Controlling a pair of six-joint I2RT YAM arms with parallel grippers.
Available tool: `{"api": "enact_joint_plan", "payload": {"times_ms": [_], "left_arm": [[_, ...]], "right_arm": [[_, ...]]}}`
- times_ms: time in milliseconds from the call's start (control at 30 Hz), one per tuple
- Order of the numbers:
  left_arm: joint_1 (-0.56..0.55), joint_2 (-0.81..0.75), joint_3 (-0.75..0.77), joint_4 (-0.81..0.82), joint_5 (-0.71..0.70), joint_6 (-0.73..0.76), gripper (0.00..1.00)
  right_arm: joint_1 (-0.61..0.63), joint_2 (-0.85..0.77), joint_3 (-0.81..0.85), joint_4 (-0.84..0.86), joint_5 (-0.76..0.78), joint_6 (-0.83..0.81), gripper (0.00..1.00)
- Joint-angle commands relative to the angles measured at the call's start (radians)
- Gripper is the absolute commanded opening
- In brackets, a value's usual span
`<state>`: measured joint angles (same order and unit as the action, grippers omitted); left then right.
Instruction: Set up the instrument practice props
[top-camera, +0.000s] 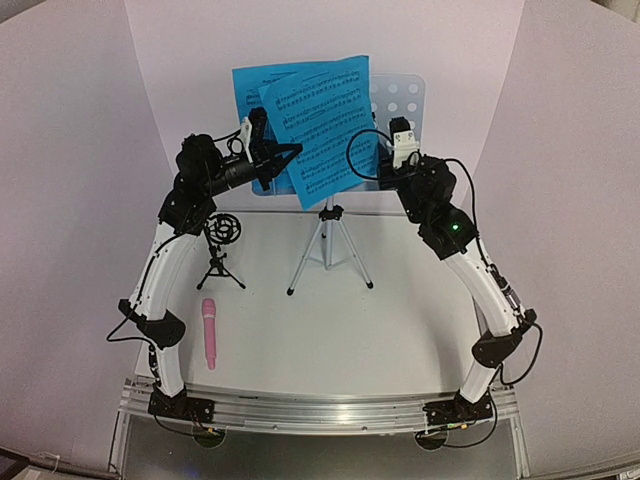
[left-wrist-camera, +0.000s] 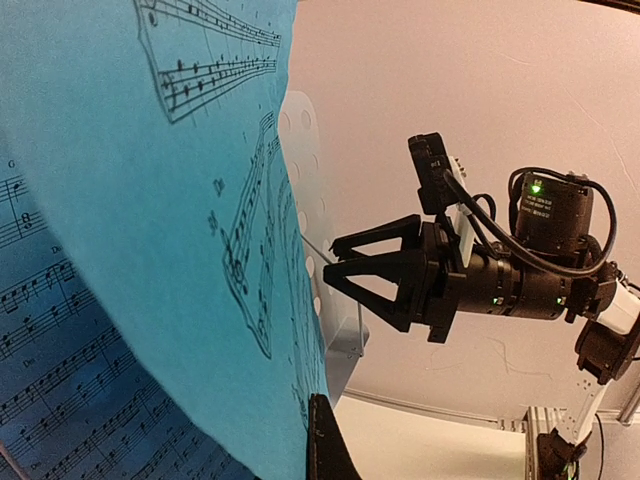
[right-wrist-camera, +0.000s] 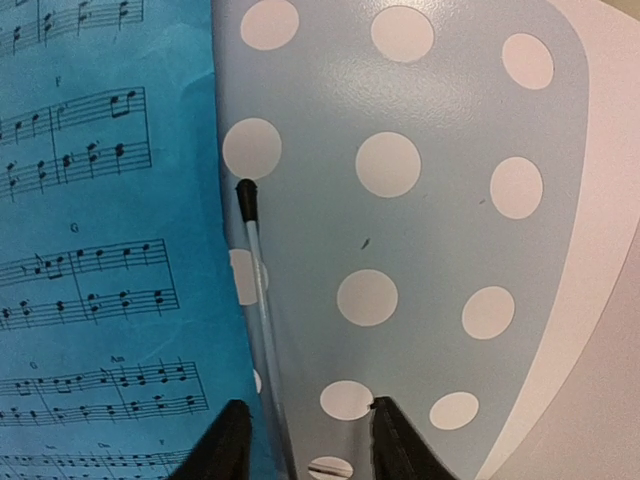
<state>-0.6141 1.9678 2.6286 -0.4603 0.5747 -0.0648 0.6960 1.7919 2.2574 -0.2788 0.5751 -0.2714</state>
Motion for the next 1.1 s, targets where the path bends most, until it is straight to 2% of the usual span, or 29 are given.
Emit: {"api": "enact_joint_plan", "payload": {"times_ms": [0,67,133,200,500,667,867,1067], "left_arm": [[0.001,-0.006,-0.004,0.047,0.007,0.023,0.0],[0.0,-0.004,-0.002,0.05,0.007,0.023,0.0],[0.001,-0.001,0.003,0.055,0.005,0.018,0.0],[0.002,0.002,0.006,0.062,-0.004,0.002,0.0],[0.014,0.008,-0.002,0.067,-0.015,-0.132,0.0],[0.014,0.017,0.005,0.067,-0.035,-0.17,0.0],[0.014,0.035,0.001,0.121,-0.048,-0.122,0.0],[0.018,0.061,0.014,0.16,-0.058,-0.073,0.0]], "right_arm": [[-0.007,-0.004,0.008,0.023,0.008,-0.006,0.24],[-0.008,-0.012,-0.01,0.027,0.006,-0.009,0.17],[-0.007,-0.02,-0.025,0.033,0.013,-0.01,0.04],[-0.008,-0.03,-0.044,0.052,0.01,-0.013,0.0],[-0.019,-0.073,-0.136,0.154,-0.041,-0.017,0.0],[-0.062,-0.104,-0.188,0.211,-0.108,0.08,0.0],[-0.081,-0.125,-0.266,0.275,-0.216,0.082,0.0],[-0.099,-0.192,-0.447,0.504,-0.305,0.092,0.0]]}}
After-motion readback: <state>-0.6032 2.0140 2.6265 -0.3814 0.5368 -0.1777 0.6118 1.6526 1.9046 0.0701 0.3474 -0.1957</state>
